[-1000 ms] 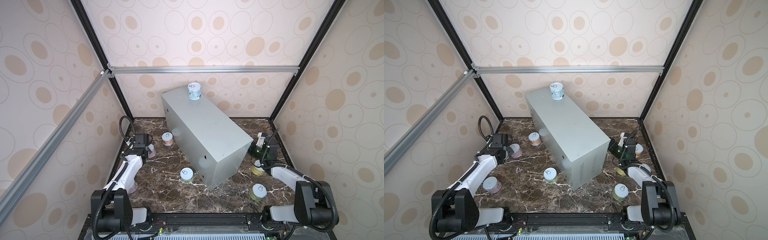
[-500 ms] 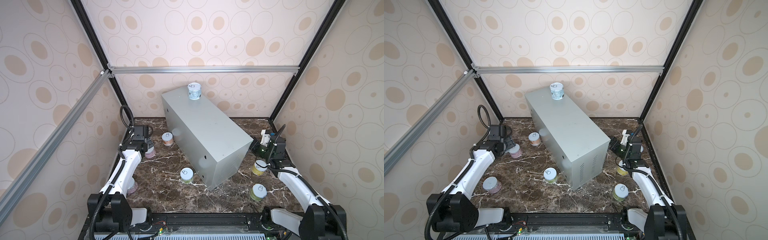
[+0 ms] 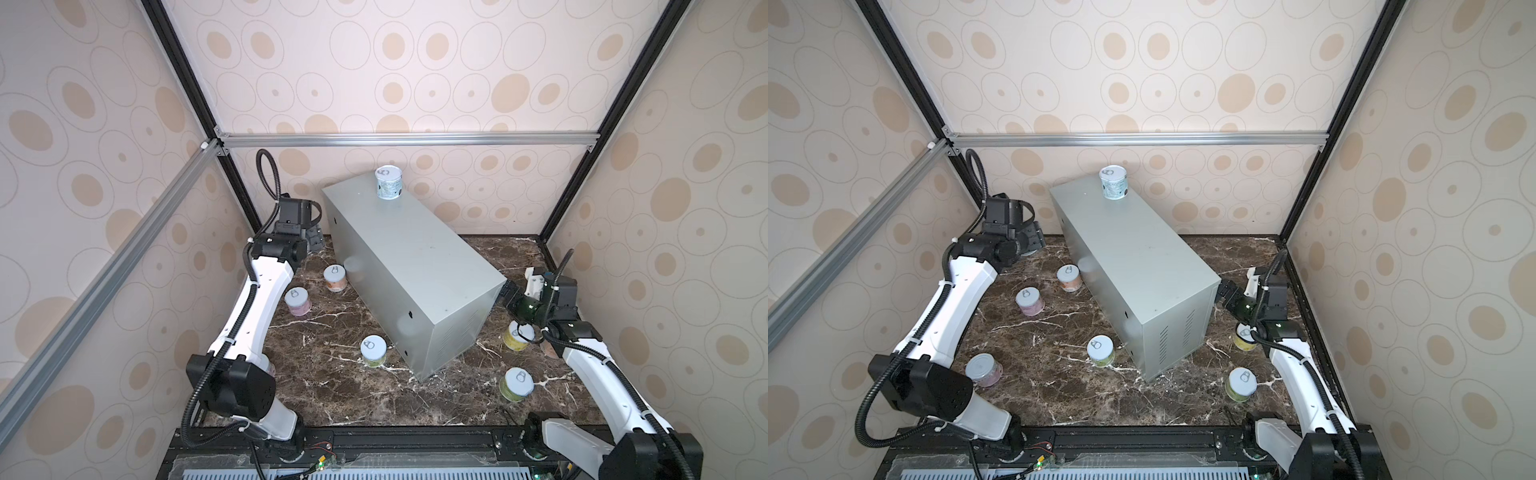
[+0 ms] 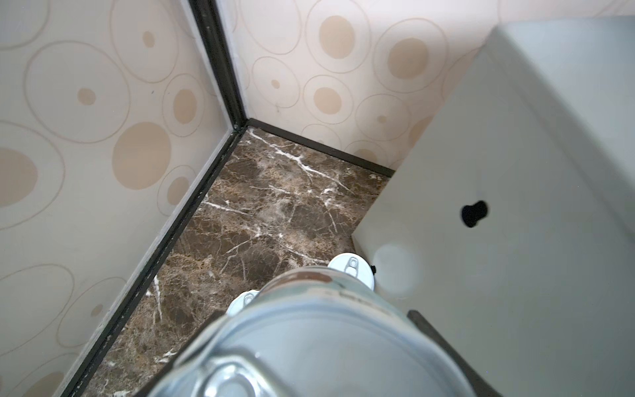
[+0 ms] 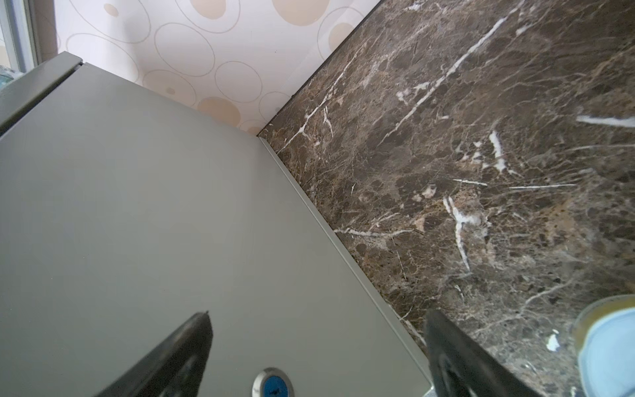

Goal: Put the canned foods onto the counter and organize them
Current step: 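Carry the pale blue can up over the box top toward the first can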

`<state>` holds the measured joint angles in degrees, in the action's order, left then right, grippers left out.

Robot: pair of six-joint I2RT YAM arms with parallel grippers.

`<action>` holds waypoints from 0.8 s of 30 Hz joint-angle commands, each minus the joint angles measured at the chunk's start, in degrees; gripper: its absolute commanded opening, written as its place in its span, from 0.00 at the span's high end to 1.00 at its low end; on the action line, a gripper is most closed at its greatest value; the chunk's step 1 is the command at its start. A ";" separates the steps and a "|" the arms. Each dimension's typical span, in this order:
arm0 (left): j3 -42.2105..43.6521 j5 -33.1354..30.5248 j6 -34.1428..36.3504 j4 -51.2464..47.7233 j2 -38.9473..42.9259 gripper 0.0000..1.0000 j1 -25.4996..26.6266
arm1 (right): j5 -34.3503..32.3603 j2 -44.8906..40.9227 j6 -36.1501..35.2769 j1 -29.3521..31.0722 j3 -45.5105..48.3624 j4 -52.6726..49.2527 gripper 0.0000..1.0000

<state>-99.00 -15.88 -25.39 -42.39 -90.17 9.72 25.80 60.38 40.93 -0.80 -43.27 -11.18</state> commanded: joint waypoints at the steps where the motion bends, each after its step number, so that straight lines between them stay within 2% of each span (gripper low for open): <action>1: -6.91 -0.61 3.12 -2.53 -2.30 0.31 1.22 | 5.79 -1.66 1.78 2.09 1.90 -0.66 0.01; 7: -13.58 0.74 4.47 -4.72 -5.60 0.31 2.67 | 4.74 -1.25 3.02 7.78 7.72 1.42 0.01; 11: -17.07 1.49 4.29 -6.07 -7.38 0.32 3.31 | 4.41 -3.36 2.36 8.14 7.11 -4.16 0.01; 16: -21.20 1.65 5.11 -7.28 -8.96 0.31 4.50 | -3.81 -7.05 0.44 6.98 2.68 -10.50 0.01; 20: -25.65 1.84 6.08 -8.77 -9.72 0.31 4.74 | -6.30 -5.73 -1.31 6.07 -3.02 -14.47 0.01; 24: -32.60 3.22 7.55 -10.50 -11.92 0.31 6.00 | -5.33 -4.11 -1.66 5.71 -8.64 -16.68 0.01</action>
<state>-124.84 -13.08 -20.53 -53.25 -101.69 14.68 21.61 55.90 40.51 5.17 -48.73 -24.23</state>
